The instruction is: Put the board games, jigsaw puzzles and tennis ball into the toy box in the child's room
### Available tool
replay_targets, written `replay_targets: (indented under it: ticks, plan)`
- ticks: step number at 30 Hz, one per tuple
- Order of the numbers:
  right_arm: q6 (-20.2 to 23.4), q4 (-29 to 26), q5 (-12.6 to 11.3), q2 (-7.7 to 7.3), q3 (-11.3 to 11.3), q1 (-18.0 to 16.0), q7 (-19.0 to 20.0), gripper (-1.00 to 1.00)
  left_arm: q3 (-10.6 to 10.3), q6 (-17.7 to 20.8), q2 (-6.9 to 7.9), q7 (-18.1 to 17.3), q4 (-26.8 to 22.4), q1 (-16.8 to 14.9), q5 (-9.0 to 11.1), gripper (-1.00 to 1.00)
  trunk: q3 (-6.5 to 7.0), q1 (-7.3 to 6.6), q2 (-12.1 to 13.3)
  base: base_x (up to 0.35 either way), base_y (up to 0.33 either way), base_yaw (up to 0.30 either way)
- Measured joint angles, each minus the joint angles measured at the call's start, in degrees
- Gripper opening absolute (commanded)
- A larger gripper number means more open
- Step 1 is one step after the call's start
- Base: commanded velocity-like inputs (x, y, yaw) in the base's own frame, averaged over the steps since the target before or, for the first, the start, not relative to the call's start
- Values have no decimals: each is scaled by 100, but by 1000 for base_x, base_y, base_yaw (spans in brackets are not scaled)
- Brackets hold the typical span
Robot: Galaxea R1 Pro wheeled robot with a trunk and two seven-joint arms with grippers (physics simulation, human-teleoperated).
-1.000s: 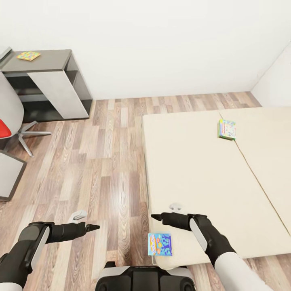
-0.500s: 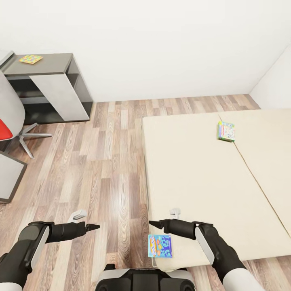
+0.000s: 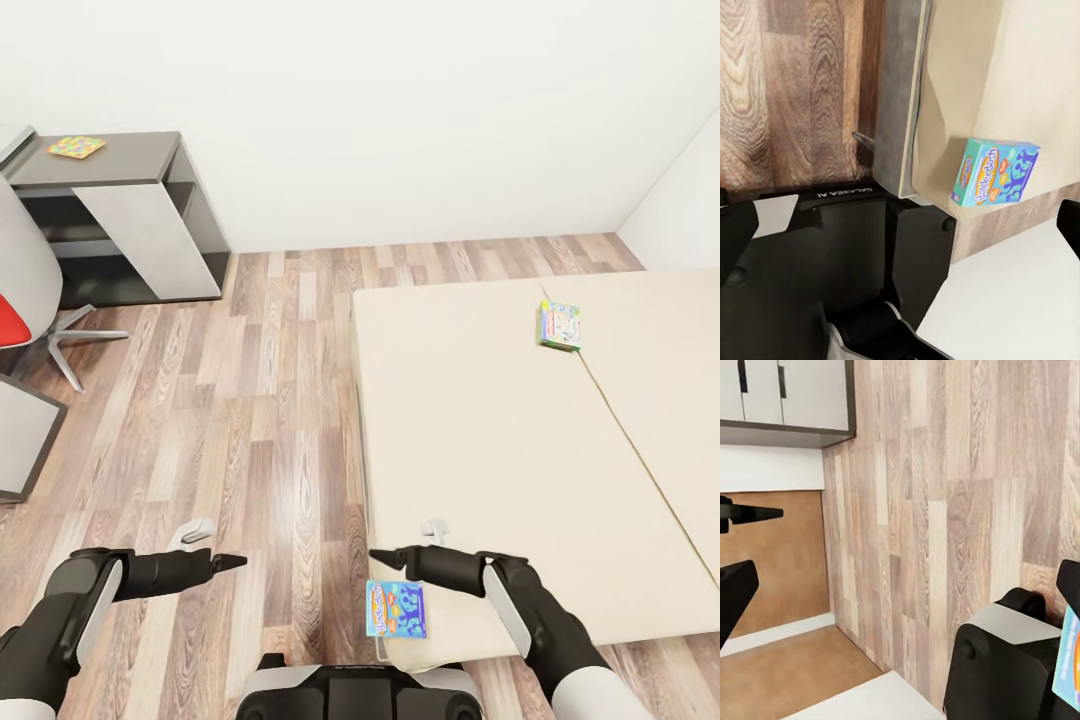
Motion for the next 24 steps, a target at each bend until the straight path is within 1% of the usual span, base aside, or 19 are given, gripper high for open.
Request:
replay_targets:
  ticks: [2,3,8,24]
  plan:
    - [-1,2,0,-2,-28,0,-1,100,-2,0,-1,4,0,0,0,100,0,0,0,0,0,0]
    - [-4,16,1,2,-111,0,-5,100,-4,0,-2,15,0,0,-3,100,0,0,0,0,0,0]
    - [-5,84,2,4,-162,0,-5,100,-3,0,-3,25,0,0,-5,100,0,0,0,0,0,0]
    - [-6,125,1,13,-180,0,-32,100,-7,0,-3,39,0,0,-8,100,3,0,0,0,0,-10]
